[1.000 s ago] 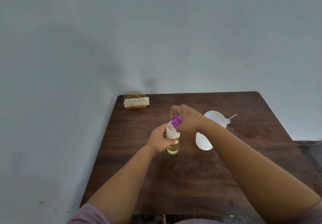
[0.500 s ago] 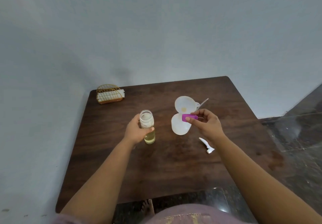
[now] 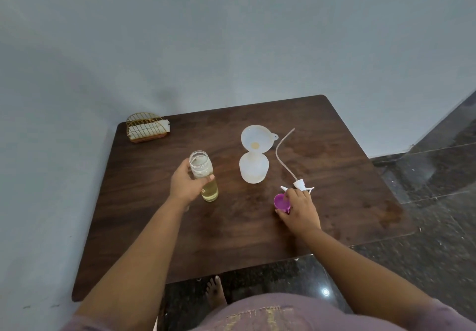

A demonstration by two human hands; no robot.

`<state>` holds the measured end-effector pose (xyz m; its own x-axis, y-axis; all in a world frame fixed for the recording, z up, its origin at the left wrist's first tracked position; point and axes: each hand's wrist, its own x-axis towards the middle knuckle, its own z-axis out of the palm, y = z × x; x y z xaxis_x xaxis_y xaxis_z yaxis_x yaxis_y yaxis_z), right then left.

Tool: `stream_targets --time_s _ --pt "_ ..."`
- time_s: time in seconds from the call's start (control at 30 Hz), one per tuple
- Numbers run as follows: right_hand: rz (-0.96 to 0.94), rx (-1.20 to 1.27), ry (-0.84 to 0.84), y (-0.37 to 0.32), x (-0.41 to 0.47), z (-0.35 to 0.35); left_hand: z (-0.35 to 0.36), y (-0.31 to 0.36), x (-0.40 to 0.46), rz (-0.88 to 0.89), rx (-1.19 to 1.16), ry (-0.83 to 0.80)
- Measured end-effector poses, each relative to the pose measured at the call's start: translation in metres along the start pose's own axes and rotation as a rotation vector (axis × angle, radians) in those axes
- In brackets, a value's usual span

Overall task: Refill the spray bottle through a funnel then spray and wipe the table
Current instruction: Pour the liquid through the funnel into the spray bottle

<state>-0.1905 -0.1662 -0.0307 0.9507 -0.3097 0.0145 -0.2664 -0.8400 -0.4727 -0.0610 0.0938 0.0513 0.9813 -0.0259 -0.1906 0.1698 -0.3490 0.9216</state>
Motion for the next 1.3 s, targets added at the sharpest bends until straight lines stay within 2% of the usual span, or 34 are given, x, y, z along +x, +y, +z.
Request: stream_targets --time_s 0.1,0.33,0.5,0.67,0.87,1.0,1.2,1.3 --pt "0.025 -0.082 0.013 0.001 0.0 0.0 0.0 0.002 -0.003 -0.006 0.001 -0.006" --pt "0.021 -0.095 -0.031 0.005 0.0 0.001 -0.002 0.004 -0.006 0.0 -0.003 -0.026" --pt "-0.04 0.05 0.055 -0.008 0.006 -0.006 -0.005 0.009 -0.009 0.015 0.036 -0.017" --pt "-0.141 0.259 0.189 -0.053 0.017 -0.027 -0.006 0.035 -0.019 0.129 0.123 -0.059" --pt "-0.345 0.479 0.062 -0.11 0.023 -0.058 0.005 0.068 -0.041 0.335 0.226 -0.15" --pt "-0.333 0.624 -0.023 -0.121 0.022 -0.075 0.024 0.078 -0.062 0.461 0.224 -0.172" --pt "-0.308 0.638 0.116 -0.11 0.019 -0.091 0.056 0.09 -0.073 0.472 0.066 -0.183" --pt "-0.327 0.65 0.149 -0.101 0.018 -0.101 0.068 0.097 -0.074 0.507 0.125 -0.147"
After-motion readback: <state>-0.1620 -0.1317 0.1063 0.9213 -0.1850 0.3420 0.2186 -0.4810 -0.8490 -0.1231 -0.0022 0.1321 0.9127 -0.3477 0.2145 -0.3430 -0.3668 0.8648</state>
